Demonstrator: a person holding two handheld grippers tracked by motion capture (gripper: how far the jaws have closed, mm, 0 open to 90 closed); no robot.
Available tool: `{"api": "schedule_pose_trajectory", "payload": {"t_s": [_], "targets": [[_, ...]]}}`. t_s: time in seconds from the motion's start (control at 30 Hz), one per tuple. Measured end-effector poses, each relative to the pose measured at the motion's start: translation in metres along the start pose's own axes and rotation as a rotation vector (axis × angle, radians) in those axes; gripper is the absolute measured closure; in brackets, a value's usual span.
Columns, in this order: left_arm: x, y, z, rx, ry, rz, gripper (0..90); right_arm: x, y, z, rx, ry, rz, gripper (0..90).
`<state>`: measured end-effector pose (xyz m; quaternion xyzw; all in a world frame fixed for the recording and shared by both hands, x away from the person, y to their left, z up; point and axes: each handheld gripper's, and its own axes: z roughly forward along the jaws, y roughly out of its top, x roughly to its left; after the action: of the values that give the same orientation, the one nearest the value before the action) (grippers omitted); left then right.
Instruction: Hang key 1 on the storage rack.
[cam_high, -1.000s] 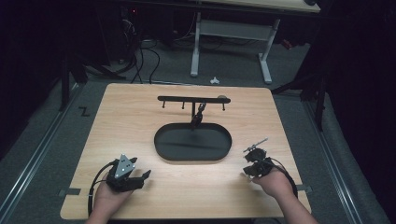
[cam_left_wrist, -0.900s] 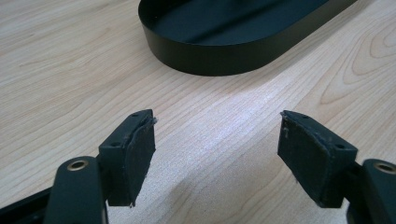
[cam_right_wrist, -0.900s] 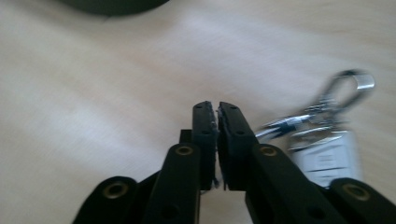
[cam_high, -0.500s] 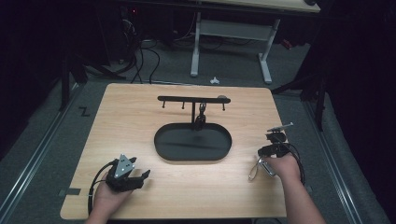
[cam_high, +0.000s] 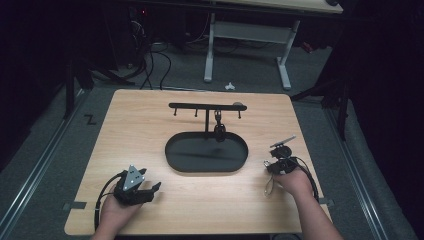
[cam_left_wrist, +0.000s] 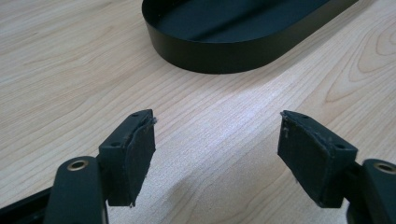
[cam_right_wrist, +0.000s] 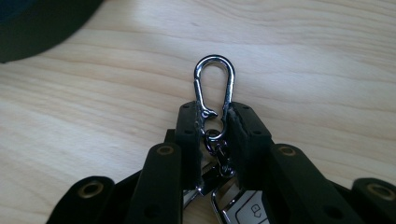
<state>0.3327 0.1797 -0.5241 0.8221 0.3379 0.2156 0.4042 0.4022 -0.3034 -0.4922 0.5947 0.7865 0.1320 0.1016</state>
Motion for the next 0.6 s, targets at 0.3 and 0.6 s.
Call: {"api": "schedule_pose_trajectory", "payload": {"t_s": [0.3,0.6], "targets": [[0.000,0.000,0.000,0.000,-0.001,0.001,28.0,0.014,0.002,-0.001,-0.022,0.076,-0.014,74.5],[0.000,0.000,0.000,0.002,-0.002,0.002,28.0,0.019,0.005,-0.001,-0.030,0.083,-0.016,78.0]]}}
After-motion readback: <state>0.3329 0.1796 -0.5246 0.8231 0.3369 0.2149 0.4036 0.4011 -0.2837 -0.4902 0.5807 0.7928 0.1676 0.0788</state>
